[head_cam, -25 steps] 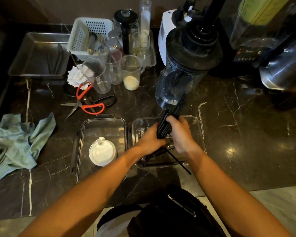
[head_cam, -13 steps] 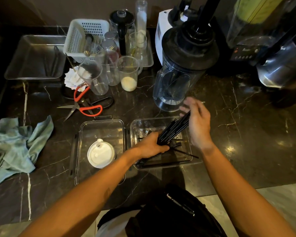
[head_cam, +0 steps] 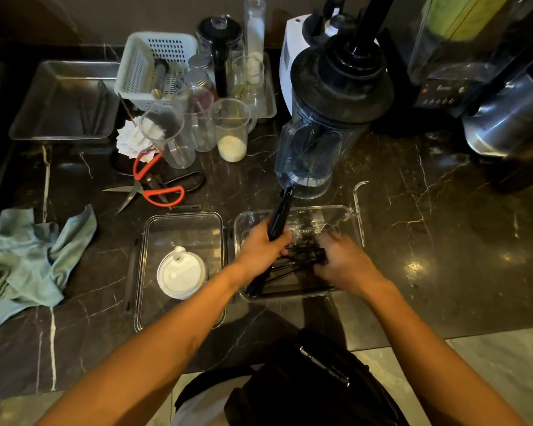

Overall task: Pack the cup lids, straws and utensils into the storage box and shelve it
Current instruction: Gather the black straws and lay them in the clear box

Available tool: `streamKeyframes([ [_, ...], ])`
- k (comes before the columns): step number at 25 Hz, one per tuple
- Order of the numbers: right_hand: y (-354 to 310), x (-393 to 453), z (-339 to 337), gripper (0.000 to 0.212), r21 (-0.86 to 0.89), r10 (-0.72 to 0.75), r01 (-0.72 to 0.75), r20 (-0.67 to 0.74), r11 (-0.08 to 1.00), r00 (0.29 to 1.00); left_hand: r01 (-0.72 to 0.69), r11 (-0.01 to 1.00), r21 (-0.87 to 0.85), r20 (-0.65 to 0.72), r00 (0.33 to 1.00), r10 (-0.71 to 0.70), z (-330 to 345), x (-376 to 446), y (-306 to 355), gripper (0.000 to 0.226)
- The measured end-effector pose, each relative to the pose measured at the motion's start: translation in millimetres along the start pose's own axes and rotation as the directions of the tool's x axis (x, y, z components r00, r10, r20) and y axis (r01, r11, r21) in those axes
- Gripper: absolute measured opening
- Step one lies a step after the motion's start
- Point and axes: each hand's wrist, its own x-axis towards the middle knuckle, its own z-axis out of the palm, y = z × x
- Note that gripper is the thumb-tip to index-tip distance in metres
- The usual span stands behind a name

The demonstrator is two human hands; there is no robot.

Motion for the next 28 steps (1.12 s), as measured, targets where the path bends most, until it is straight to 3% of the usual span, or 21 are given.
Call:
streamKeyframes([
  [2, -5, 3, 5, 0.067, -0.160, -0.013, 0.020, 0.045, 0.987, 0.999, -0.015, 0.998, -0.053, -0.035, 0.999, 0.013, -2, -3, 5, 0.006],
  [7, -6, 13, 13, 0.037, -0.286, -0.077, 0.084, 0.035, 0.954, 0.996, -0.076, 0.984, -0.160, -0.118, 0.991, 0.058, -11, -11, 13, 0.003],
  [12, -4, 17, 8, 0.030, -0.267, -0.109, 0.135, 0.109, 0.954, 0.988, -0.071, 0.950, -0.305, -0.174, 0.985, 0.018, -26, -17, 17, 0.011],
  [16, -5, 14, 10, 0.043, -0.254, -0.146, 0.174, 0.127, 0.951, 0.981, -0.089, 0.922, -0.376, -0.218, 0.976, 0.005, -38, -24, 16, 0.007],
  [20, -12, 17, 14, 0.026, -0.302, -0.176, 0.208, 0.131, 0.930, 0.976, -0.098, 0.829, -0.551, -0.238, 0.970, -0.043, -47, -32, 19, 0.004],
  [28, -24, 21, 20, 0.023, -0.416, -0.204, 0.241, 0.132, 0.877, 0.970, -0.087, 0.646, -0.758, -0.185, 0.979, -0.086, -65, -40, 11, 0.006],
])
